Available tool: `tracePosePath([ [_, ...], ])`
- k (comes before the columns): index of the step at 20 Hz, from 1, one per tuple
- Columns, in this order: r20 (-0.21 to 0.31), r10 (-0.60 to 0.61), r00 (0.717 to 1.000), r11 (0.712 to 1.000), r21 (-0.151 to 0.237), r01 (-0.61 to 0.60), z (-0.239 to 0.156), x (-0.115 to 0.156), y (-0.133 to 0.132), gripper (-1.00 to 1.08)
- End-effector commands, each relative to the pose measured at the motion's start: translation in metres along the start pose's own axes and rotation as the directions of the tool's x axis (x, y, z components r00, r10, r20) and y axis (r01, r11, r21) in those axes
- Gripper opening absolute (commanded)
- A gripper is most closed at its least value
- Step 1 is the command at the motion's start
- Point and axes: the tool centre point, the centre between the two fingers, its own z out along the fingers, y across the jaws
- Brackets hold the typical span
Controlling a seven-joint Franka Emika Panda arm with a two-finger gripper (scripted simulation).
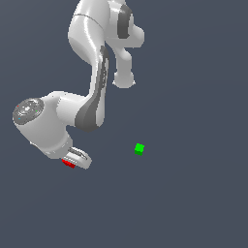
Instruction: Stack the red cube on top of the green cube.
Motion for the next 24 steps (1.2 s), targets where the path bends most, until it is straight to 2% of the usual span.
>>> tracePosePath([
  [1, 0.001, 0.000, 1.000, 1.000, 0.000, 0.000, -0.001, 0.000, 0.000, -1.00],
  [14, 0.000, 0.000, 1.000, 1.000, 0.000, 0.000, 0.004, -0.016, -0.018, -1.00],
  [19, 0.000, 0.000, 1.000, 1.000, 0.000, 0.000, 0.009, -0.035, -0.039, -1.00],
  [24, 0.001, -0.001, 1.000, 1.000, 0.000, 0.001, 0.018, -0.064, -0.071, -1.00],
])
